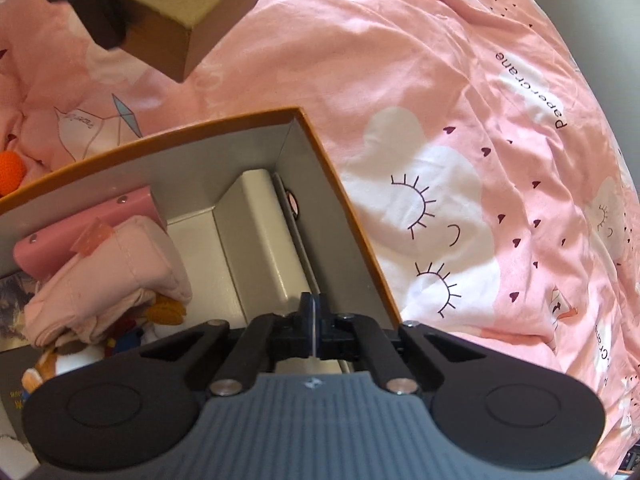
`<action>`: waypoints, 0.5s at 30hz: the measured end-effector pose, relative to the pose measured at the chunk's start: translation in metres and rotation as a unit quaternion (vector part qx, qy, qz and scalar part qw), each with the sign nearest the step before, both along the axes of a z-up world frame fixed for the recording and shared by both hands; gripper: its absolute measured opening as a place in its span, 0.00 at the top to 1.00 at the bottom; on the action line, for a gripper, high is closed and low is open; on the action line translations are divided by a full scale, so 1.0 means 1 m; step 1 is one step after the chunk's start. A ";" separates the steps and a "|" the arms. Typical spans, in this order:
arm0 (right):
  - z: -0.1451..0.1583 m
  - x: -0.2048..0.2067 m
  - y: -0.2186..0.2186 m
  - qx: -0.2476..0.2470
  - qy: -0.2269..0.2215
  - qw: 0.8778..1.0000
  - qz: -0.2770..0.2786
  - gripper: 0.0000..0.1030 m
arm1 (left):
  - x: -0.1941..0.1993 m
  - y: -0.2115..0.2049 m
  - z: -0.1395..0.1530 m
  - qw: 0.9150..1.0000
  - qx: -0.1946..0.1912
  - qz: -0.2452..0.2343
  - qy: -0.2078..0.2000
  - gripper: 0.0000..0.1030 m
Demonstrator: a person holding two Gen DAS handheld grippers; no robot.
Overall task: Organize objects
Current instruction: 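Carry the brown cube with the left gripper over the orange box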
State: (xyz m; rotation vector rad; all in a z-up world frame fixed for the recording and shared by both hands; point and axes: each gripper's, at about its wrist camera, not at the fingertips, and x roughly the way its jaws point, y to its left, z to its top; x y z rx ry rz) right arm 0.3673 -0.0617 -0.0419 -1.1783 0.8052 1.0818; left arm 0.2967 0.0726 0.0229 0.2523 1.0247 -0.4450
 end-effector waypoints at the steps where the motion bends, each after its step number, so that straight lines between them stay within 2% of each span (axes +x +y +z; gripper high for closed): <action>1: -0.007 0.000 0.004 0.000 -0.013 1.000 0.000 1.00 | 0.001 -0.002 0.002 1.000 -0.003 -0.001 -0.002 0.30; 3: -0.016 0.002 0.010 0.005 -0.031 1.000 -0.004 1.00 | 0.002 -0.008 0.005 1.000 -0.006 -0.006 -0.007 0.30; 6: -0.021 0.002 0.010 0.008 -0.023 1.000 -0.007 1.00 | 0.004 -0.015 0.007 1.000 -0.006 -0.013 -0.011 0.30; 8: -0.020 -0.001 0.008 0.011 -0.030 0.999 0.001 1.00 | 0.005 -0.019 0.008 1.000 -0.008 -0.017 -0.013 0.30; 10: -0.012 0.002 0.002 0.027 -0.028 0.999 -0.012 1.00 | 0.007 -0.023 0.008 1.000 -0.009 -0.020 -0.014 0.30; 12: -0.002 0.006 -0.005 0.041 -0.016 0.999 -0.023 1.00 | 0.008 -0.026 0.007 1.000 -0.011 -0.025 -0.014 0.30; 15: 0.003 0.005 -0.016 0.034 0.017 0.999 -0.028 1.00 | 0.011 -0.033 0.004 0.999 -0.012 -0.031 -0.012 0.30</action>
